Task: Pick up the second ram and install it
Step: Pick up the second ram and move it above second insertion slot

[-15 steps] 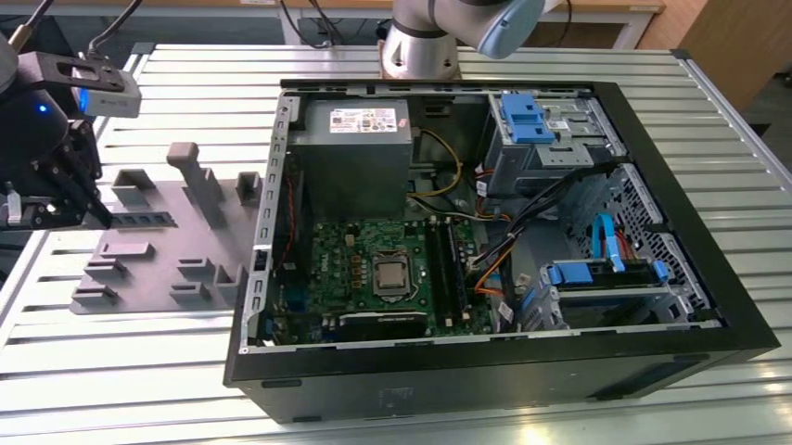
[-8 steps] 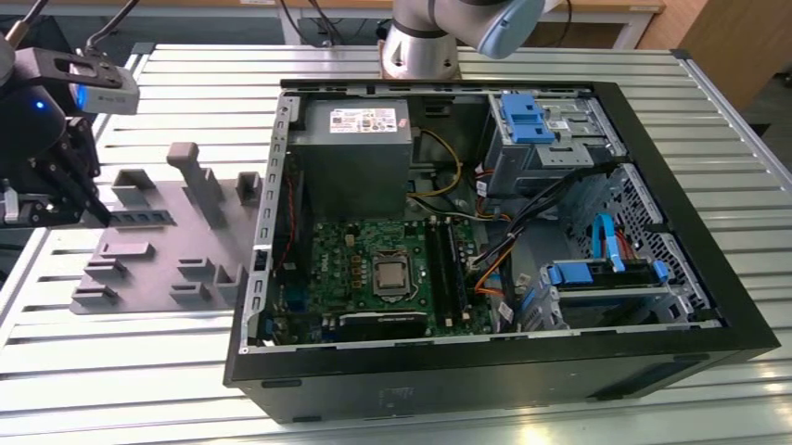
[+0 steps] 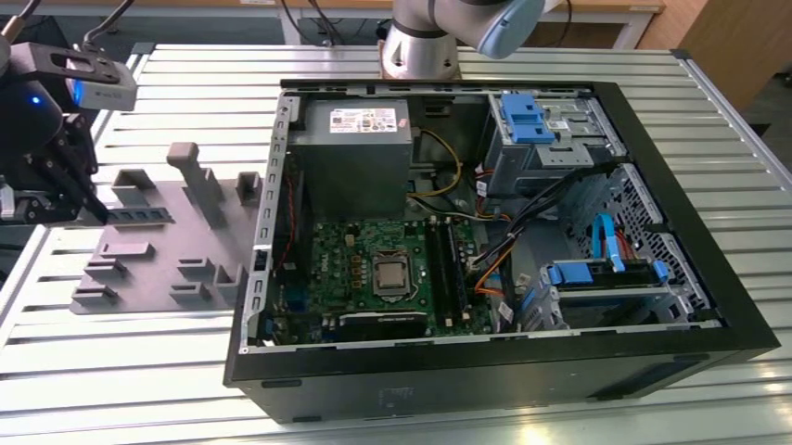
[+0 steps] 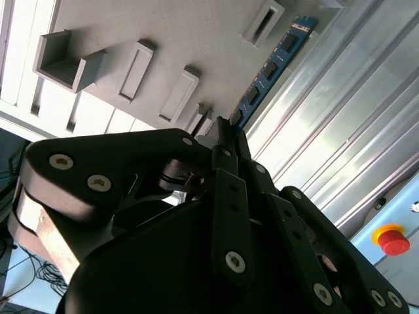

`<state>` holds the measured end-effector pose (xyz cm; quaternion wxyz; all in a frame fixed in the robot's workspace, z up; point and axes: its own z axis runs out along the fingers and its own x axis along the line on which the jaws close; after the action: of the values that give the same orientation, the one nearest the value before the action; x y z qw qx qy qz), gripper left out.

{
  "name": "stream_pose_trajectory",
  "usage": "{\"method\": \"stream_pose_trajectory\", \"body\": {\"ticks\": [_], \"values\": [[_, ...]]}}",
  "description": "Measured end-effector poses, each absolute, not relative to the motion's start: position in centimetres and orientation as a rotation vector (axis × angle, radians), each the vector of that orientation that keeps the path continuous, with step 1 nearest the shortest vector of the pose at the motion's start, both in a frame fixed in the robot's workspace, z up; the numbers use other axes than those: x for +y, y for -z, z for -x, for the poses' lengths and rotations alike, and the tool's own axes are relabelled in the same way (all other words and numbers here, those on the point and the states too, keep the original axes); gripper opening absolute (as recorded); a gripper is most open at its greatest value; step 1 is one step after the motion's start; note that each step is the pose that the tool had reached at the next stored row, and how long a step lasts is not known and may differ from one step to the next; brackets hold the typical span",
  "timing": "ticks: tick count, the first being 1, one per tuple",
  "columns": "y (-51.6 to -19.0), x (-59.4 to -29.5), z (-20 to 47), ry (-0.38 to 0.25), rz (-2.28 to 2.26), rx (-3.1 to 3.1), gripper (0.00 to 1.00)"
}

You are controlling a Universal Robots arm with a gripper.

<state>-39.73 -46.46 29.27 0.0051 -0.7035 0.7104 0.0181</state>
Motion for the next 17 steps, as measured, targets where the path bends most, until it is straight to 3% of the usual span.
{"method": "stream_pose_trajectory", "body": {"ticks": [17], "values": [[-30.22, -46.46, 39.73, -0.057, 2.203, 2.225, 0.14]]}}
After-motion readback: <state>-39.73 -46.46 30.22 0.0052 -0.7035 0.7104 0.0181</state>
